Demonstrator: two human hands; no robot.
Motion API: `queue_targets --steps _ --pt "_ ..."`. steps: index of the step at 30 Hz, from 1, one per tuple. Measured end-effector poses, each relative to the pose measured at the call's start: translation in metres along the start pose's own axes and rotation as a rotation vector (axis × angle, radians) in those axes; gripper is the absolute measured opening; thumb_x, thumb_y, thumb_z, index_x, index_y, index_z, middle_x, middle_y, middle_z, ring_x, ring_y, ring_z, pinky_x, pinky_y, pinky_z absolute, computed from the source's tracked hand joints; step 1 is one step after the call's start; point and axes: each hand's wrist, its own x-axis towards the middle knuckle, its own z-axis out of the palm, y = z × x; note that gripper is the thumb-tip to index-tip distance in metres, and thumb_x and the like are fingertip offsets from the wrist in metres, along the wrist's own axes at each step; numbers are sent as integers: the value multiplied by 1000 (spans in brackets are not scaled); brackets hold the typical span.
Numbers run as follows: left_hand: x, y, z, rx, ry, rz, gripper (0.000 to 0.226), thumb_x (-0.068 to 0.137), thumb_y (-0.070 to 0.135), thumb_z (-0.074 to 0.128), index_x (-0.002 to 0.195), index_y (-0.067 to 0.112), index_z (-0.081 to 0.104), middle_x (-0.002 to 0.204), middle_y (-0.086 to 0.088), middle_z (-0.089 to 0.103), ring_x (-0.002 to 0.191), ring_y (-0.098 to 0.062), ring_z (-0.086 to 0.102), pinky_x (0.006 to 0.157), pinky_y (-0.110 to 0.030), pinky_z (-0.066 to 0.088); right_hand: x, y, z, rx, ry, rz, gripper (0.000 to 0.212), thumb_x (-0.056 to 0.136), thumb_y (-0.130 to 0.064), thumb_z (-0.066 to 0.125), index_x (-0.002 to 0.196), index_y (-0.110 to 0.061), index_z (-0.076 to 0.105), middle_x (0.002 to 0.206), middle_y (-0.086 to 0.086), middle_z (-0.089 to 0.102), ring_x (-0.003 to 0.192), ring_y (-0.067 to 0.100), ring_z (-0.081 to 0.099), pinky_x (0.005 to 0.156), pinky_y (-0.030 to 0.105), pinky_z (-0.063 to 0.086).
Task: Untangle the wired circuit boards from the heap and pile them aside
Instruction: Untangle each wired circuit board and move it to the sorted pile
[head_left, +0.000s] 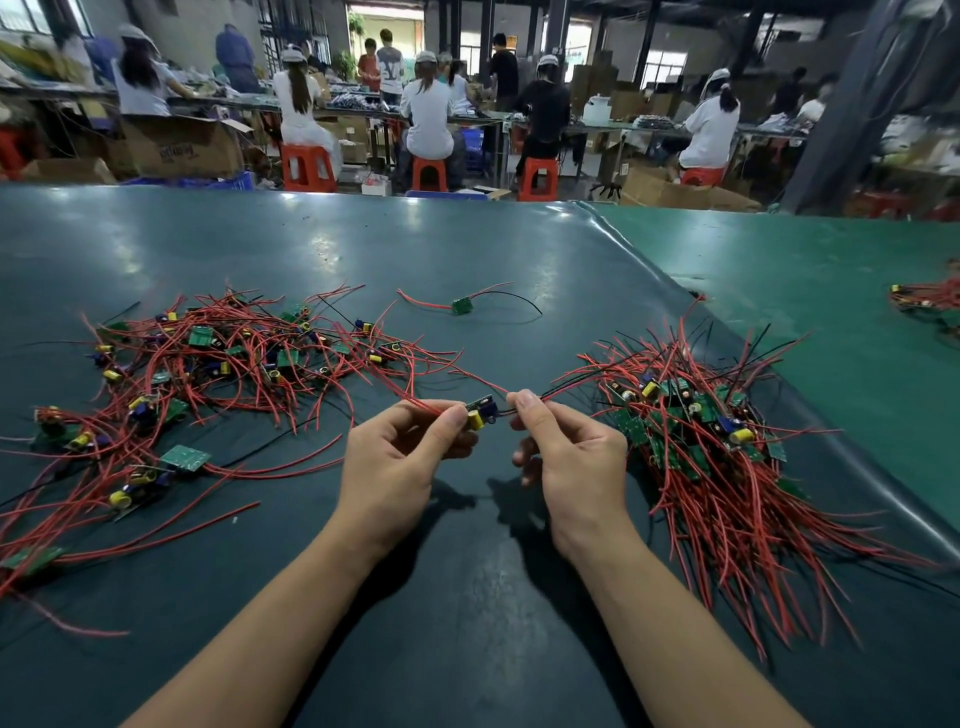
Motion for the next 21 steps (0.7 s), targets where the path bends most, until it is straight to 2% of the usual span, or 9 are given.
queue_targets --steps 4,9,13,16,18,21 --pt "3 -3 -2 -36 33 -9 7 80 21 69 82 15 73 74 -5 75 69 -18 71 74 -29 60 7 -2 -3 87 122 -31 21 90 -16 69 70 -13 75 59 -4 61 39 7 44 36 17 32" --pt "8 -4 -10 -79 90 11 13 79 26 70 82 15 74 76 -6 75 72 -17 71 73 -24 58 16 -7 -11 171 278 -126 32 92 -14 66 61 -18 75 57 -6 61 36 6 40 35 16 29" --pt "12 -3 -12 -113 196 8 9 89 16 66 84 9 70 74 -1 74 67 -13 70 69 -21 56 19 -9 -16 250 408 -164 25 97 -16 60 74 -14 70 61 -7 62 34 6 40 35 16 28" --pt "15 -2 -21 -18 321 95 13 92 22 63 83 14 66 72 6 72 66 -7 67 69 -18 55 21 -9 -23 179 510 -189 26 100 -20 55 76 -13 63 65 -4 59 36 8 40 37 21 28" --pt "10 -2 -24 190 315 258 8 92 26 65 87 20 65 80 10 71 72 -3 64 71 -20 53 11 -2 -16 -2 350 -258 23 99 -23 56 79 -20 65 63 -8 58 41 9 43 39 24 33" --pt "3 -1 -18 334 266 504 9 91 16 68 87 19 61 102 -5 68 97 -20 67 86 -43 54 -11 10 5 -240 -32 -412 16 93 -40 57 98 -29 67 74 -13 60 54 7 50 52 25 43"
